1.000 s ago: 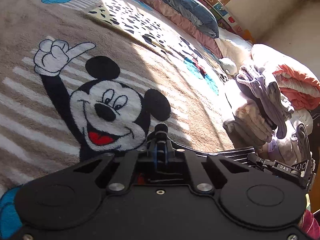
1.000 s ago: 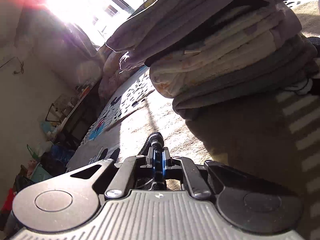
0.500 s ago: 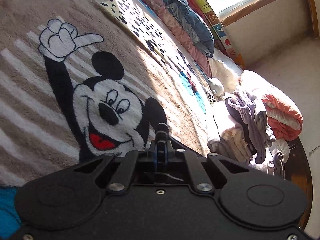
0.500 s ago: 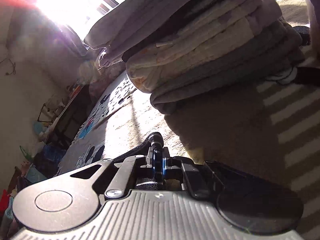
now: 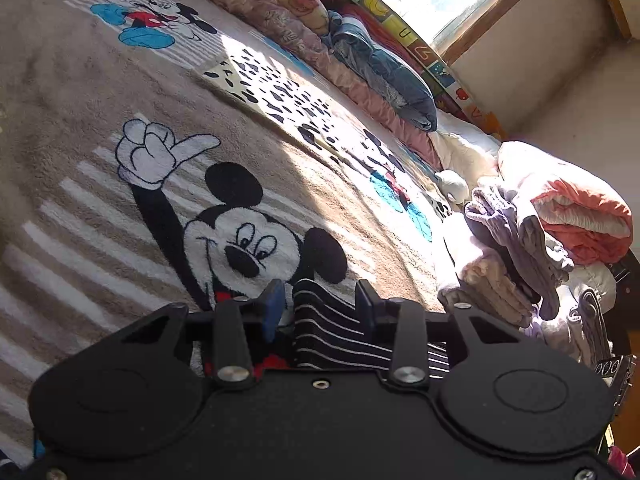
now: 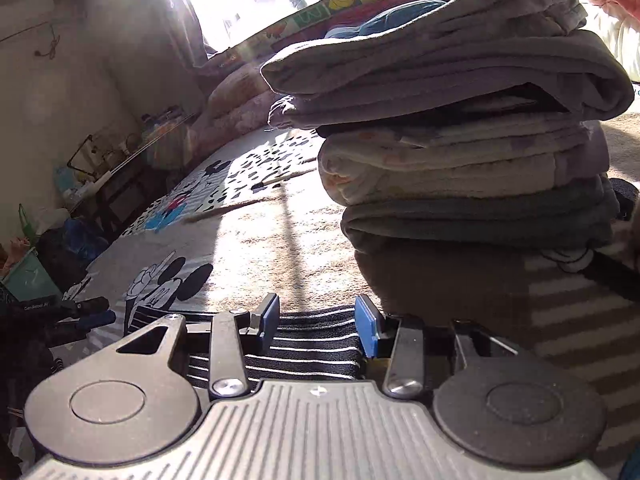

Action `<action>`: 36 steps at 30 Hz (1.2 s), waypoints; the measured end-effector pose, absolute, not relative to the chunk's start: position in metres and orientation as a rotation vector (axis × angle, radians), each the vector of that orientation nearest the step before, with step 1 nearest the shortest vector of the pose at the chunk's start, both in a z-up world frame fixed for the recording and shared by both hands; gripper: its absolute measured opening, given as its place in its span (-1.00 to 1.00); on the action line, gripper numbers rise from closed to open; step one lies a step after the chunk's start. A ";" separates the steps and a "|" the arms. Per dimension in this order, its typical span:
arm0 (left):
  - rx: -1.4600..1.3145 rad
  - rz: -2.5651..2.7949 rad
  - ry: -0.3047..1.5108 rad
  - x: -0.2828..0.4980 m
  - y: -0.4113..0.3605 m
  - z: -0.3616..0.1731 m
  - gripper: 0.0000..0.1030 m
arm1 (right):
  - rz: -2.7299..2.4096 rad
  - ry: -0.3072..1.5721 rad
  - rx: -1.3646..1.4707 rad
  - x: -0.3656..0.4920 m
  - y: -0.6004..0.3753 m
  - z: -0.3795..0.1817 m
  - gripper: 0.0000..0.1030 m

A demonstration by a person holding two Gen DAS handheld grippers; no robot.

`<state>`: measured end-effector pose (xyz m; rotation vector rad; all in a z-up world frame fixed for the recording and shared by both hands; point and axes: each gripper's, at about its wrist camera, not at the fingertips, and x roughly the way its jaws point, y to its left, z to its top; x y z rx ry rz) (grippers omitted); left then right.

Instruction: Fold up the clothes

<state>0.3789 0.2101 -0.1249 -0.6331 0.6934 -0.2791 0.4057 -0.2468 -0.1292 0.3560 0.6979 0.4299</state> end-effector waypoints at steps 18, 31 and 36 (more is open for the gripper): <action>-0.403 -0.117 0.532 0.183 0.203 -0.078 -0.27 | 0.515 0.630 0.231 0.204 -0.211 -0.117 -0.21; -0.186 -0.139 0.630 0.092 0.118 -0.139 -0.31 | 0.619 0.679 0.068 0.089 -0.138 -0.140 -0.17; -0.480 0.116 0.531 0.094 0.201 -0.125 -0.32 | 0.633 0.648 0.041 0.084 -0.133 -0.128 -0.20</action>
